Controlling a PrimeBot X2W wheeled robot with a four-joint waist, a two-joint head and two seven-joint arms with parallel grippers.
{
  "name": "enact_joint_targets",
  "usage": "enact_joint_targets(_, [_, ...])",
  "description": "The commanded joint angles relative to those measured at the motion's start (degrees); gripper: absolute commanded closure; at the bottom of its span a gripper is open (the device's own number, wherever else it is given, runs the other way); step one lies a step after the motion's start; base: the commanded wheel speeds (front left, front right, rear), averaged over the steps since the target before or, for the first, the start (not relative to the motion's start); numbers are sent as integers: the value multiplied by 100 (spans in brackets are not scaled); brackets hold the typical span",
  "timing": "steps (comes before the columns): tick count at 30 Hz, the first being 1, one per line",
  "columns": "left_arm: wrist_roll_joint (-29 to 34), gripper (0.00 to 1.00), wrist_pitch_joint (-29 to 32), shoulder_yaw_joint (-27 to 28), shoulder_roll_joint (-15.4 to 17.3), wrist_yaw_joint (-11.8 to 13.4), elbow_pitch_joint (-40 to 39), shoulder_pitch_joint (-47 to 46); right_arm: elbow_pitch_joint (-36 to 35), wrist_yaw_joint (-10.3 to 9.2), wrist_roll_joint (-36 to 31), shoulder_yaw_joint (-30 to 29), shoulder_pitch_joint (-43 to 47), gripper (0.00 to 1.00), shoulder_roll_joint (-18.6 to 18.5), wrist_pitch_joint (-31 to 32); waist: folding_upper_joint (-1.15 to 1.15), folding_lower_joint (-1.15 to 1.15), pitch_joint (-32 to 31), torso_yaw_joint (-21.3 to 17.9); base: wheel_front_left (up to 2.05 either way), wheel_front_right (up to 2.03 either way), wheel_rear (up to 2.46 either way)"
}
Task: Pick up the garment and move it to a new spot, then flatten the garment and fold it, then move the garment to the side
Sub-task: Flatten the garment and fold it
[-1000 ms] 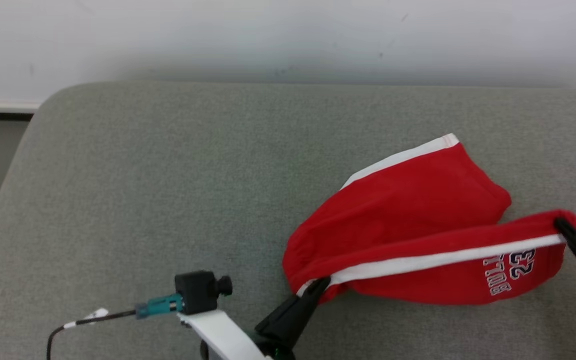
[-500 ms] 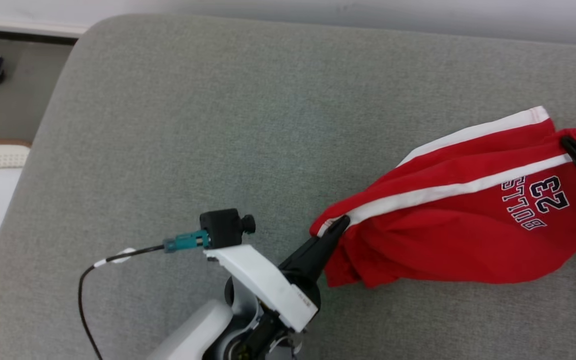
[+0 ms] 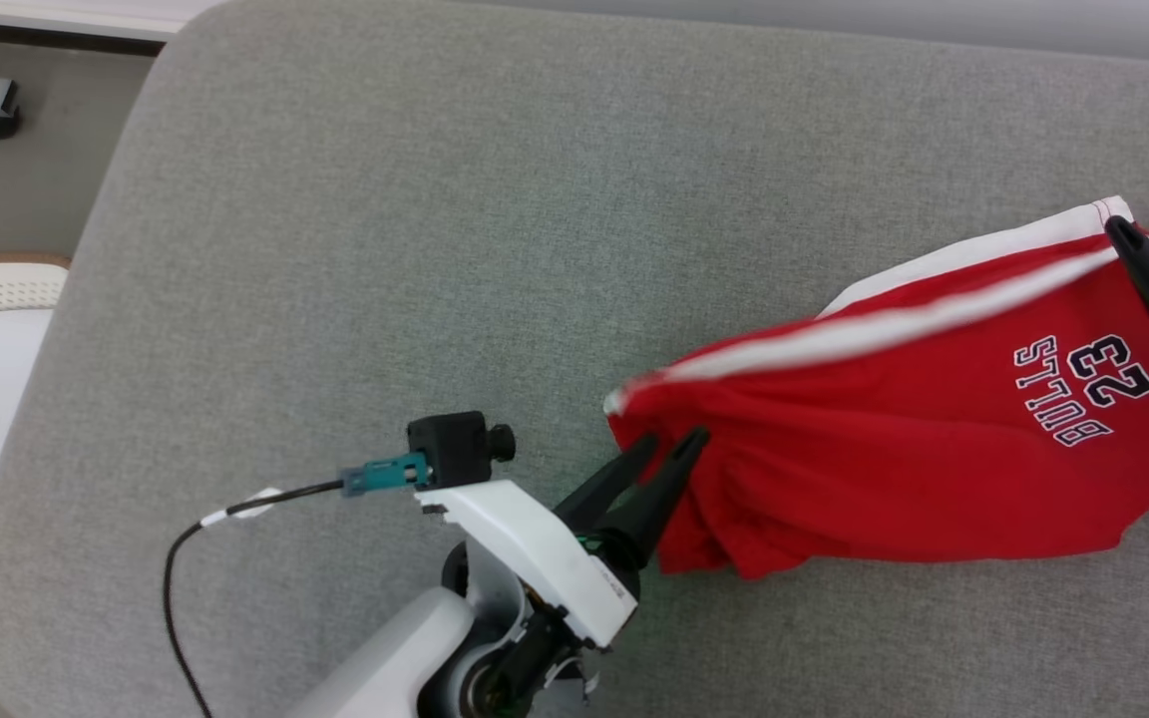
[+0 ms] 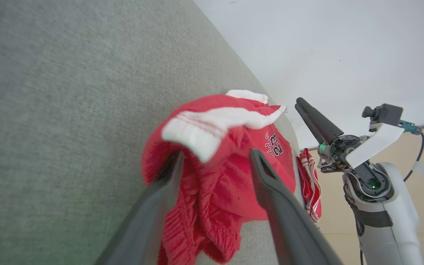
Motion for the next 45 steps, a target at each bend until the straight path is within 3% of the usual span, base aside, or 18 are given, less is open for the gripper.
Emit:
enact_joint_targets(1, [60, 0, -41, 6, 59, 21, 35, 59, 12, -2, 70, 45, -39, 0, -26, -81, 0, -1, -28, -15, 0, 0, 0])
enact_joint_targets(11, [778, 0, -704, -54, 398, 386, 3, 353, 100, -2, 341, 144, 345, 0, -260, -822, 0, -1, -307, -173, 0, 0, 0])
enact_joint_targets(15, [1594, 0, -1240, -76, 636, 686, -91, 393, 90, -2, 322, 327, 638, 0, -479, -933, 0, -1, -507, -221, 0, 0, 0])
enact_joint_targets(19, [2377, 0, -1423, 173, 675, 1032, -334, 630, 166, -2, 366, 473, 875, 0, -686, -779, 0, -1, -688, -228, 0, 0, 0])
enact_joint_targets(23, [3310, 0, -1424, 691, 487, 1201, -737, 1062, 245, -2, 468, 470, 910, 0, -859, -496, 0, -1, -710, -167, 0, 0, 0])
enact_joint_targets(28, [4265, 0, -1427, 1146, 75, 1060, -1005, 1503, 287, -2, 647, 424, 821, 0, -1068, -11, 0, -1, -529, 54, 0, 0, 0])
enact_joint_targets(35, [4975, 0, -1429, 1569, -471, 553, -901, 1872, 671, -2, 729, 377, 655, 0, -1171, 566, 0, -1, -295, 437, 0, 0, 0])
enact_joint_targets(45, [5321, 0, -1429, 2029, -786, 41, -655, 2170, 884, 7, 943, 355, 719, 0, -668, 1347, 0, -1, -248, 743, 0, 0, 0])
